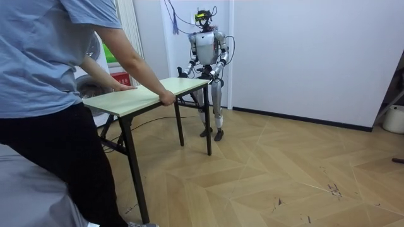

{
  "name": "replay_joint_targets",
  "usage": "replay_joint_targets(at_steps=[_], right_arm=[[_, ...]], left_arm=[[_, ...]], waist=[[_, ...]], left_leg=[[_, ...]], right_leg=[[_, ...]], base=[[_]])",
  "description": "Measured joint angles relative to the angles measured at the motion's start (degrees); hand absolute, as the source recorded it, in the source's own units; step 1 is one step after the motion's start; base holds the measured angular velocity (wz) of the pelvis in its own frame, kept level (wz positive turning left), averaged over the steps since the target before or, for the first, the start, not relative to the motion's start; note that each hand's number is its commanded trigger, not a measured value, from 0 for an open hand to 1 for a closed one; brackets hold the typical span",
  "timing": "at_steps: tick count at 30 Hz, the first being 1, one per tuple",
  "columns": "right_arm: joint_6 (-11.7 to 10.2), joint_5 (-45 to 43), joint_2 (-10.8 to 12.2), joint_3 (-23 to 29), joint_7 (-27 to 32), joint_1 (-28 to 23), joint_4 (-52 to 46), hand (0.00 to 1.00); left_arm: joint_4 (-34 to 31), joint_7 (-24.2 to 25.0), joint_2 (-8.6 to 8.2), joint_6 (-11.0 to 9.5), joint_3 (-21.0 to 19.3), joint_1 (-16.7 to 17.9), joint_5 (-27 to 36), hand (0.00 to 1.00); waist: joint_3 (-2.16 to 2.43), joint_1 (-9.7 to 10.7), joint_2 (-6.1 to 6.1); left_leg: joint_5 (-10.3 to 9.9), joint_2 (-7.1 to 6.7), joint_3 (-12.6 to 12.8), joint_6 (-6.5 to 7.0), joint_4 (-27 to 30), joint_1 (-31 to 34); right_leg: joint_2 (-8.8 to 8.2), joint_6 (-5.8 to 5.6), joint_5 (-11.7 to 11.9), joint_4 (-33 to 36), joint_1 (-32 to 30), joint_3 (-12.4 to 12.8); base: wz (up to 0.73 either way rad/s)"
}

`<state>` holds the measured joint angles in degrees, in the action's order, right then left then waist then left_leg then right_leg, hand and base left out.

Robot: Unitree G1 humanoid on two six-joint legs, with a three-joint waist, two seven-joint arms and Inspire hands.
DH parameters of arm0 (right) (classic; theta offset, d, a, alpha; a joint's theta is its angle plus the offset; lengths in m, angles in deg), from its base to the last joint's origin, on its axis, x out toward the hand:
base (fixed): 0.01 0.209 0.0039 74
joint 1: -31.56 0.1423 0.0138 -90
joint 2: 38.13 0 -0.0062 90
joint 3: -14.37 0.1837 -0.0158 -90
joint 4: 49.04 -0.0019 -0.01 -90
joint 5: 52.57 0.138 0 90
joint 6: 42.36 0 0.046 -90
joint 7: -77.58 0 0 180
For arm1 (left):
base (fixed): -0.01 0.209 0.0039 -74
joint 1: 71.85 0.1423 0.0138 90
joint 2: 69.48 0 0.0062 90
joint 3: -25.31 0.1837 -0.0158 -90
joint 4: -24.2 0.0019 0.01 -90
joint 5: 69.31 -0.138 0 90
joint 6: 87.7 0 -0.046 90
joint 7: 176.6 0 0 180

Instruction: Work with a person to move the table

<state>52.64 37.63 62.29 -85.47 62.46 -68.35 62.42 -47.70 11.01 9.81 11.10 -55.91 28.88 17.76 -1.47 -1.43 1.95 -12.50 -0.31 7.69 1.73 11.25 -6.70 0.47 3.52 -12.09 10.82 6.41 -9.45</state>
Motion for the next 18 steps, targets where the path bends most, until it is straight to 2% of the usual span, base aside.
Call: replay_joint_targets(at_steps=[6, 8, 13, 18], right_arm=[[-0.1, -0.1, 0.1, 0.0, 0.7, 0.2, 0.0, 1.00], [-0.2, -0.1, 0.3, -0.1, 4.4, 0.6, 0.5, 1.00], [-0.5, -0.1, 1.1, -0.6, 7.5, 0.6, 1.1, 1.00], [-3.2, 0.0, 1.7, -2.4, 7.7, 0.1, 1.1, 1.00]], left_arm=[[0.0, -0.9, -0.17, 0.0, 0.0, -0.1, -0.3, 1.00], [-0.1, -2.6, -0.50, 0.0, 0.0, -0.2, -0.9, 1.00], [-0.1, -6.1, -1.32, 0.0, -0.1, -0.2, -1.4, 1.00], [-0.3, -6.8, -1.47, -0.3, 0.0, 0.0, -2.5, 1.00]], waist=[[0.02, 0.0, 0.00], [0.01, -0.3, -0.03], [-0.07, -0.7, -0.40], [-0.23, -0.8, -1.11]], left_leg=[[0.0, -0.01, 0.0, 0.00, 0.1, 0.2], [0.0, -0.02, 0.0, -0.01, -0.1, 0.2], [0.0, 0.18, 0.0, -0.01, -1.3, 0.1], [0.0, 0.46, 0.0, -0.05, -2.1, -1.0]], right_leg=[[0.01, 0.01, 0.0, -0.1, 0.0, -0.1], [0.03, 0.02, 0.0, 0.0, 0.0, -0.1], [0.30, 0.03, 0.1, 0.0, -0.3, 0.0], [0.64, -0.04, 0.2, -0.3, 0.5, 0.0]], base=[[0.00], [0.00], [-0.04], [-0.01]])
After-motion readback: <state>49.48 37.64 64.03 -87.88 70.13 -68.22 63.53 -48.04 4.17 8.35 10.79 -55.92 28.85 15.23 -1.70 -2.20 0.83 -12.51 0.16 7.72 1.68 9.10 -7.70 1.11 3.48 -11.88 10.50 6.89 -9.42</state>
